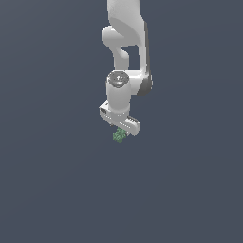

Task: Pick up the object and move it to a goal position.

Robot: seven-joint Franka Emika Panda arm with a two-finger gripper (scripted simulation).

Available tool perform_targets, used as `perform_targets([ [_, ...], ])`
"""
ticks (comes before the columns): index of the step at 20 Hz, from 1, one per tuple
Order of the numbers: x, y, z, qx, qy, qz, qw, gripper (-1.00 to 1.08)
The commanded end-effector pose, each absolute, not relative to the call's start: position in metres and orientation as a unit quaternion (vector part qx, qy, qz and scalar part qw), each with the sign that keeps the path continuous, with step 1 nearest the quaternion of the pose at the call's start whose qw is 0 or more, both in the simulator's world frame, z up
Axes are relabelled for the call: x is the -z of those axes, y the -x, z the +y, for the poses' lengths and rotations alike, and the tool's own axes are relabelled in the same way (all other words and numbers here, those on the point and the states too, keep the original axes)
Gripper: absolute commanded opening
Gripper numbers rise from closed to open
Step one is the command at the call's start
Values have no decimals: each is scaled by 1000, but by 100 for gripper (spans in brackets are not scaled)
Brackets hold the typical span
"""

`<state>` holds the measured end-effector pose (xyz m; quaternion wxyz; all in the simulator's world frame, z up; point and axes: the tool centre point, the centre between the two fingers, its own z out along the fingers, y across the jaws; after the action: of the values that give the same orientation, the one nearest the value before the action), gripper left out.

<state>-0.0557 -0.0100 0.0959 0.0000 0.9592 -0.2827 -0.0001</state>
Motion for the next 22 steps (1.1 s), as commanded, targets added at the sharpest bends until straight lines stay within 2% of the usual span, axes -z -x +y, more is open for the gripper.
perform_targets([
  [1,-93,56,-10,0,-959,-283,0,100],
  [16,-46,57,-10,0,-959,-285,0,100],
  [17,-46,57,-10,0,-959,-285,0,-100],
  [22,-46,57,-10,0,-959,-285,0,-100],
])
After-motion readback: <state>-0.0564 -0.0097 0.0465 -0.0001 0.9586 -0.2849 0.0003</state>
